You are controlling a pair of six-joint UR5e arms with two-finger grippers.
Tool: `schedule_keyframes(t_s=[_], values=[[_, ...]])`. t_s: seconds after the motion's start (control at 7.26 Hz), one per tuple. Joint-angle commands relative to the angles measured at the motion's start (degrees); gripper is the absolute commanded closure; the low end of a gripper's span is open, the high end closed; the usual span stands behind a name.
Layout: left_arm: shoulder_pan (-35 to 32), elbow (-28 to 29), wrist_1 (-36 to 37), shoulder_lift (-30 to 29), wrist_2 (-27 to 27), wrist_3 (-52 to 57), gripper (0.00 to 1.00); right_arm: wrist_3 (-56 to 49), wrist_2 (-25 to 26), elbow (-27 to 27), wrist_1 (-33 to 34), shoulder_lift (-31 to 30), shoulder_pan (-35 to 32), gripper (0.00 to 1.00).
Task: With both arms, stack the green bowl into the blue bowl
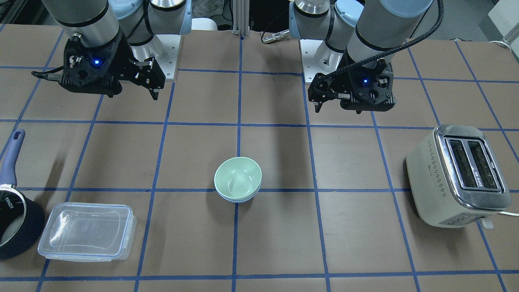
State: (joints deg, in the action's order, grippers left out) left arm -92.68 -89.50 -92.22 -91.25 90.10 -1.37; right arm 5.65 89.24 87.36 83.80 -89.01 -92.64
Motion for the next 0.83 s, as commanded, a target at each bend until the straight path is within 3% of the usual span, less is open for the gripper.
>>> schedule_keyframes(t_s=[0.0, 0.28, 0.69], values=[[-0.1, 0.0, -0.1, 0.5, 0.0, 0.0, 0.00, 0.1, 0.1, 0.0, 0.9, 0.1, 0.0, 0.00], [-0.2, -0.1, -0.1, -0.5, 0.0, -0.1, 0.00, 0.0, 0.0, 0.6, 4.3, 1.3, 0.0, 0.00], [-0.3, -0.4, 0.0, 0.0, 0.1, -0.1, 0.00, 0.0, 0.5, 0.9, 4.2, 1.2, 0.1, 0.00]])
